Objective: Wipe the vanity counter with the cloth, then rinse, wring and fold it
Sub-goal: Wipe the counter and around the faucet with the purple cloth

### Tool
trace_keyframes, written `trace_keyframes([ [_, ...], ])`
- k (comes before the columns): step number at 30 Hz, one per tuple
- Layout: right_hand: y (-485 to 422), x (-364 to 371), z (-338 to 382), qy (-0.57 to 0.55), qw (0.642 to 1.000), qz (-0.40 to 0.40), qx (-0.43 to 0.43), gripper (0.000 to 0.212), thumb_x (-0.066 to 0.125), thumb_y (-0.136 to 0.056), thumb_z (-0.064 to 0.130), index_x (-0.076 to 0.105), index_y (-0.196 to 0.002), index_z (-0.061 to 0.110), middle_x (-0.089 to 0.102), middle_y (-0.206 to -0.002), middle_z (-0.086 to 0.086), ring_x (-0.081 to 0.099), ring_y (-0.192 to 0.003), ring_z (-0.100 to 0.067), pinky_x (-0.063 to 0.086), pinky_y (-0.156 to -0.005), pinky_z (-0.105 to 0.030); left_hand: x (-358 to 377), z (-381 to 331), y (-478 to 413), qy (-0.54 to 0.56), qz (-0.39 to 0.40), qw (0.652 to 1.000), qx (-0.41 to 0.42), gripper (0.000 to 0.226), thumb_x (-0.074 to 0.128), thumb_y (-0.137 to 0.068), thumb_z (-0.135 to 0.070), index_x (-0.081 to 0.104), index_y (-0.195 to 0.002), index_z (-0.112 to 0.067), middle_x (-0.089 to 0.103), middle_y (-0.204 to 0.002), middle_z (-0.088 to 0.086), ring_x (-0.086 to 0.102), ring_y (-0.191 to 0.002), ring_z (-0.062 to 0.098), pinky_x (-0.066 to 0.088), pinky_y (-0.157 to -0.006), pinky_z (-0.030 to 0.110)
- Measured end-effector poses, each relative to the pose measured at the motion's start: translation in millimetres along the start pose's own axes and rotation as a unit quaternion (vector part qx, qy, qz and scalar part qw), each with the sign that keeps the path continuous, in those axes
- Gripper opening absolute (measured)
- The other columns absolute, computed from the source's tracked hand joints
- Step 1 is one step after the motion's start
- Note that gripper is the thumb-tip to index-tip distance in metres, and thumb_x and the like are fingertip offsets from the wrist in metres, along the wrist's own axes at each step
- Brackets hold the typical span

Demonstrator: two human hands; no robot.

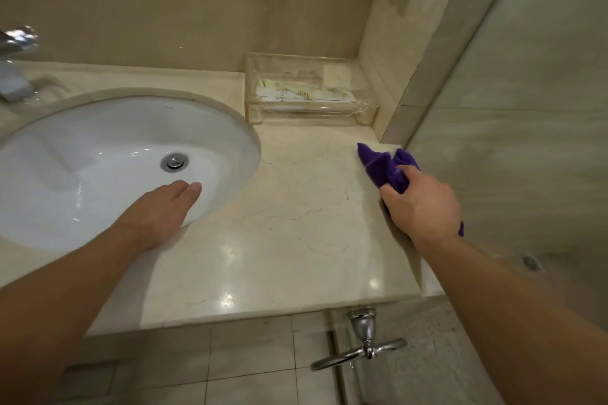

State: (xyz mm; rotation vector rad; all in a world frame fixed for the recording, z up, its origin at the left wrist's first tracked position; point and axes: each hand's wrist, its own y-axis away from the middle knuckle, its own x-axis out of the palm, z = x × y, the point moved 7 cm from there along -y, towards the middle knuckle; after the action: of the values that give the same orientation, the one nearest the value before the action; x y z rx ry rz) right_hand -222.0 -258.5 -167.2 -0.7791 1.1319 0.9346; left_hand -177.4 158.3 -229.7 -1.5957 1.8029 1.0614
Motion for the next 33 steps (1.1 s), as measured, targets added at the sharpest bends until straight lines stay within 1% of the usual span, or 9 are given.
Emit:
trace_keyframes([
  [6,61,6,35,0.036,0.999,-0.028,-0.013,0.053,0.041,-0.087,0.058,0.054,-0.131,0.031,0.066,-0.118,-0.007,0.058,-0.101,-0.035,0.048,-0.087,-0.044,0,-3,3,0.015,0.001,1.000,0.000,0.053,0.025,-0.104,-0.053,0.060,-0.112,-0.015,0.064,-0.120,0.005,0.055,-0.114,0.026,0.037,-0.093,0.038],
  [10,120,23,113,0.013,0.994,0.020,-0.104,0.057,0.043,-0.084,0.061,0.050,-0.135,0.036,0.062,-0.128,-0.004,0.054,-0.112,-0.032,0.042,-0.094,-0.044,-3,-8,8,0.040,-0.007,0.999,-0.001,0.056,0.025,-0.104,-0.051,0.060,-0.116,-0.009,0.064,-0.119,0.009,0.054,-0.115,0.028,0.036,-0.093,0.037],
  [13,164,42,177,-0.007,0.982,0.038,-0.186,0.059,0.051,-0.076,0.061,0.057,-0.128,0.035,0.064,-0.125,-0.006,0.056,-0.110,-0.036,0.042,-0.091,-0.050,-6,-10,10,0.060,-0.016,0.998,0.007,0.054,0.027,-0.104,-0.050,0.061,-0.114,-0.010,0.066,-0.115,0.009,0.057,-0.110,0.029,0.041,-0.096,0.039],
  [17,202,59,225,-0.024,0.962,0.092,-0.254,0.060,0.056,-0.079,0.058,0.052,-0.133,0.031,0.059,-0.133,-0.010,0.049,-0.122,-0.041,0.039,-0.100,-0.059,-9,-12,11,0.079,-0.017,0.997,0.013,0.039,0.036,-0.102,-0.050,0.062,-0.105,-0.022,0.068,-0.102,0.001,0.062,-0.095,0.024,0.045,-0.085,0.038],
  [21,196,56,218,-0.023,0.956,0.089,-0.280,0.059,0.056,-0.075,0.062,0.057,-0.127,0.036,0.063,-0.128,-0.003,0.055,-0.114,-0.036,0.043,-0.094,-0.052,-12,-14,15,0.077,-0.023,0.996,0.023,0.039,0.037,-0.102,-0.050,0.063,-0.109,-0.021,0.068,-0.104,0.001,0.061,-0.095,0.024,0.043,-0.085,0.037],
  [23,184,47,198,-0.024,0.960,0.074,-0.268,0.059,0.053,-0.069,0.065,0.060,-0.122,0.039,0.066,-0.122,0.001,0.058,-0.108,-0.033,0.045,-0.088,-0.047,-14,-15,17,0.070,-0.034,0.997,0.032,0.041,0.037,-0.103,-0.050,0.064,-0.110,-0.020,0.068,-0.106,0.003,0.060,-0.100,0.025,0.043,-0.088,0.038],
  [26,152,29,139,0.013,0.978,0.075,-0.197,0.063,0.048,-0.070,0.067,0.055,-0.128,0.041,0.064,-0.125,0.006,0.057,-0.112,-0.028,0.045,-0.091,-0.041,-16,-16,23,0.080,-0.049,0.995,0.039,0.042,0.037,-0.103,-0.048,0.064,-0.110,-0.017,0.069,-0.107,0.005,0.060,-0.101,0.025,0.042,-0.087,0.038],
  [30,107,-6,37,0.022,0.997,0.031,-0.060,0.067,0.049,-0.070,0.065,0.060,-0.131,0.038,0.066,-0.129,-0.002,0.060,-0.112,-0.033,0.047,-0.096,-0.041,-30,-21,39,0.089,-0.107,0.988,0.072,0.034,0.044,-0.103,-0.041,0.065,-0.099,-0.015,0.066,-0.091,0.009,0.059,-0.087,0.024,0.041,-0.072,0.025],
  [33,87,-12,-5,0.020,0.999,0.034,-0.001,0.070,0.053,-0.076,0.063,0.053,-0.140,0.036,0.054,-0.145,-0.005,0.052,-0.125,-0.035,0.044,-0.105,-0.044,-49,-24,50,0.056,-0.144,0.983,0.104,0.031,0.046,-0.103,-0.038,0.063,-0.092,-0.014,0.061,-0.085,0.006,0.054,-0.079,0.018,0.038,-0.067,0.023],
])
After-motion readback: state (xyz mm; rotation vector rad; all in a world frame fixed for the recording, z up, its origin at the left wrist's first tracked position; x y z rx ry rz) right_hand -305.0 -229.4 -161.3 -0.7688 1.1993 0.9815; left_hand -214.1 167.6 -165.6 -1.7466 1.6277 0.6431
